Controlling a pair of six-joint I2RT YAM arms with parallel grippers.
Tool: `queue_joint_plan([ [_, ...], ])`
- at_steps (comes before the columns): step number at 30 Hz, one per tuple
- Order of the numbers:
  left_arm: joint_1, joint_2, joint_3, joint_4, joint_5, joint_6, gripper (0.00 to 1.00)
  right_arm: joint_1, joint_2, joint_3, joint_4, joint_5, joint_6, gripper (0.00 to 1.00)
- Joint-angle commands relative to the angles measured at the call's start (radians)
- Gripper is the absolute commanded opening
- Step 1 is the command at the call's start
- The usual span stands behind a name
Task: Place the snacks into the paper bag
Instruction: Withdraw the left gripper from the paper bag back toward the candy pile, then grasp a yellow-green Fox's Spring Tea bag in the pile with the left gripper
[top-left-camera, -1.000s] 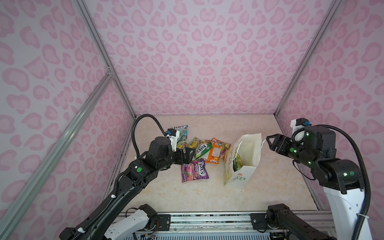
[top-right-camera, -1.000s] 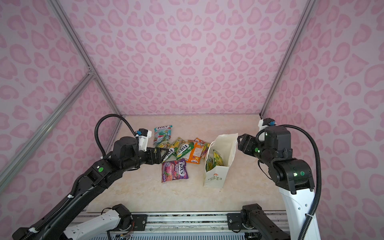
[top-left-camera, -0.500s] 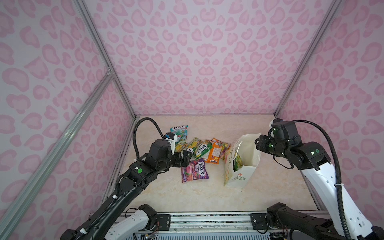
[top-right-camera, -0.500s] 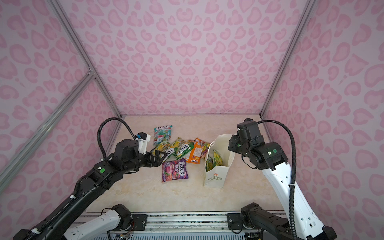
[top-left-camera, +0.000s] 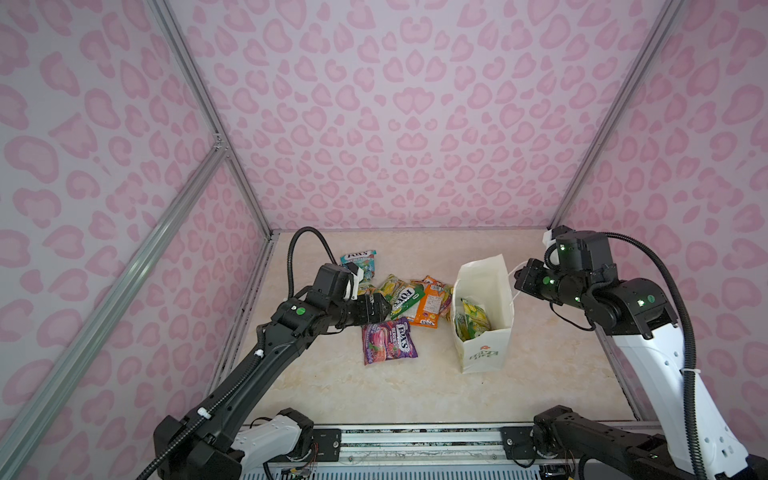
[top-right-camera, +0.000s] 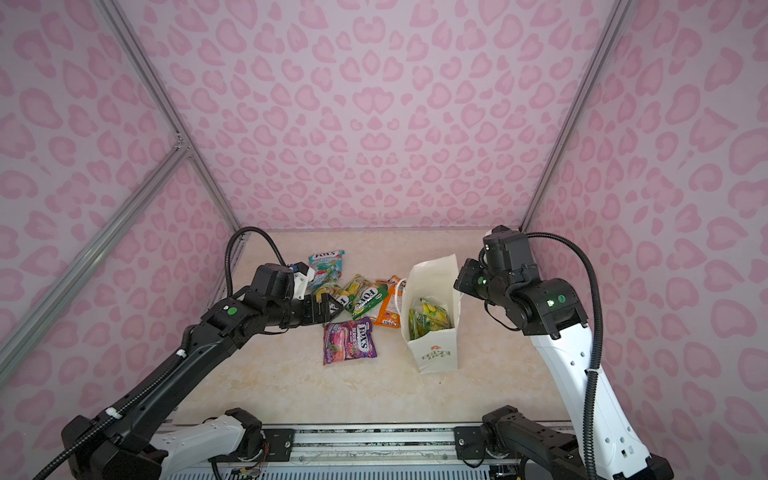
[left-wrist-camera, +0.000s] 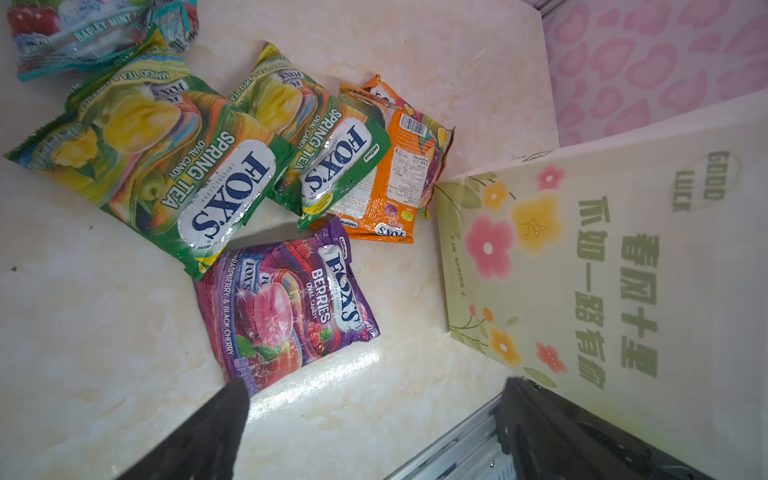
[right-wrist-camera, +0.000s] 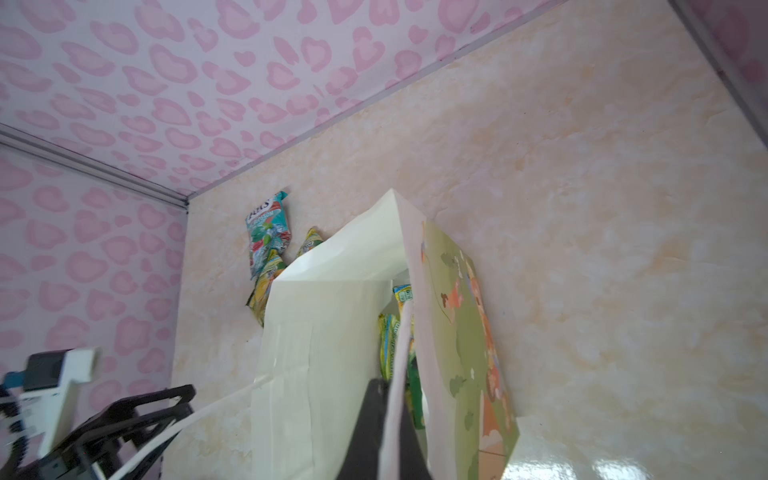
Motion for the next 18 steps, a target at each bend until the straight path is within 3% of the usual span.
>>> queue_joint_plan([
  [1,0.085,0.034,-0.010,-0.052,0.083,-0.081,0.98,-0.043,0.014,-0.012,-0.008,-0.111,0.007,0.00],
  [8,0.275,0.022,-0.196,0.111,0.156,-0.087,0.98,-0.084,-0.072,-0.188,0.121,-0.142,0.001,0.00],
  [14,0.443,0.020,-0.426,0.435,0.332,-0.222,0.98,-0.092,-0.166,-0.298,0.131,-0.177,0.025,0.00],
  [18,0.469,0.123,-0.471,0.629,0.380,-0.318,0.97,-0.091,-0.208,-0.312,0.110,-0.200,0.034,0.00],
])
